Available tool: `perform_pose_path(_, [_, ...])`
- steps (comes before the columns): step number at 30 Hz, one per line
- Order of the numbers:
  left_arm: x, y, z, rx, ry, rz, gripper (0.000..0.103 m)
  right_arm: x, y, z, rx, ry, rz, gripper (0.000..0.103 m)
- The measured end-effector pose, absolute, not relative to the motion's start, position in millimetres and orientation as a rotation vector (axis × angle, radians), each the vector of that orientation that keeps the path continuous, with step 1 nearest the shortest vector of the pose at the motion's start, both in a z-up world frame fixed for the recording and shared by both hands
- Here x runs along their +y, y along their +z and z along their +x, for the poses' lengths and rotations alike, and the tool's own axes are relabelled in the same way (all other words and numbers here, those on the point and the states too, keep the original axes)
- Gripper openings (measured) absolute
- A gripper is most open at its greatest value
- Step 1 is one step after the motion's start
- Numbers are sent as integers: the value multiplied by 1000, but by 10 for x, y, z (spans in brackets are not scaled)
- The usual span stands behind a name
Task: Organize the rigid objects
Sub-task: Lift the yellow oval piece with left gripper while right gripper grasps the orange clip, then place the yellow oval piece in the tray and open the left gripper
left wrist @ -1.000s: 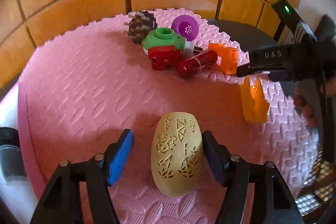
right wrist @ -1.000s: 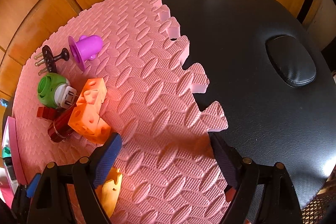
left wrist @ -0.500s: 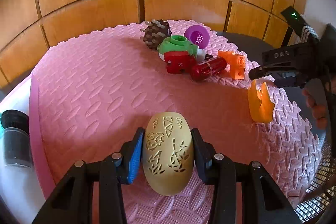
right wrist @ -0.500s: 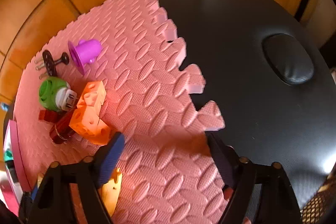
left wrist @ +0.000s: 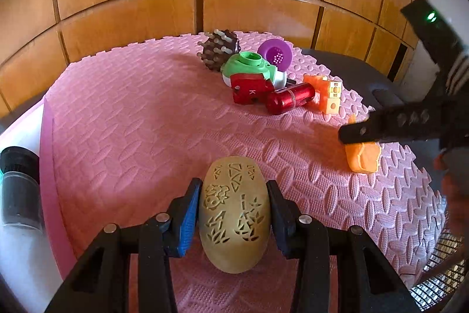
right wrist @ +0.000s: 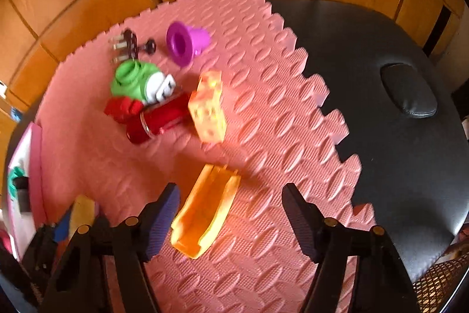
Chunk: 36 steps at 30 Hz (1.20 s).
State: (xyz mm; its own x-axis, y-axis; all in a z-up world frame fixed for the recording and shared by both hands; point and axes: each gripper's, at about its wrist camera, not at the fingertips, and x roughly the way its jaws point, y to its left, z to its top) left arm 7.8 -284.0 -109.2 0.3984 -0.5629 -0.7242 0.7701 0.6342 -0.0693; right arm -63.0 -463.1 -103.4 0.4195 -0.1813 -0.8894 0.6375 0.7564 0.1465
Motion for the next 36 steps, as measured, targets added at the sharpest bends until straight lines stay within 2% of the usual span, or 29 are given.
perform_pose_path(1, [-2834, -1092, 81, 790, -861, 292, 44, -4588, -1066, -599, 1022, -536, 494, 66])
perform_pose_path(3, [-2817, -1089, 83, 792, -864, 283, 44, -4507, -1065, -546, 1030, -542, 378, 35])
perform_pose_path(4, [-2808, -1088, 84, 793, -865, 279, 44, -4488, -1056, -533, 1035, -545, 350, 25])
perform_pose_path(10, [-2818, -1081, 92, 799, -863, 269, 44, -4300, -1068, -378, 1049, -379, 220, 26])
perform_pose_path(14, [-2832, -1073, 87, 799, -859, 272, 44, -4457, -1080, -435, 1037, -321, 290, 28])
perform_pose_path(17, [-2836, -1072, 85, 801, -858, 273, 44, -4415, -1091, -489, 1008, -309, 226, 28])
perform_pose_path(21, [-2805, -1033, 129, 852, -847, 263, 44, -4301, -1090, -506, 985, -306, 142, 25])
perform_pose_path(23, [-2678, -959, 155, 889, -848, 199, 44, -4299, -1089, -511, 983, -303, 134, 24])
perform_pose_path(32, [-1757, -302, 486, 838, -699, -10, 44, -4146, -1075, -416, 976, -323, 66, 24])
perform_pose_path(36, [-1243, -300, 812, 849, -541, -70, 44, -4131, -1077, -411, 975, -328, 52, 24])
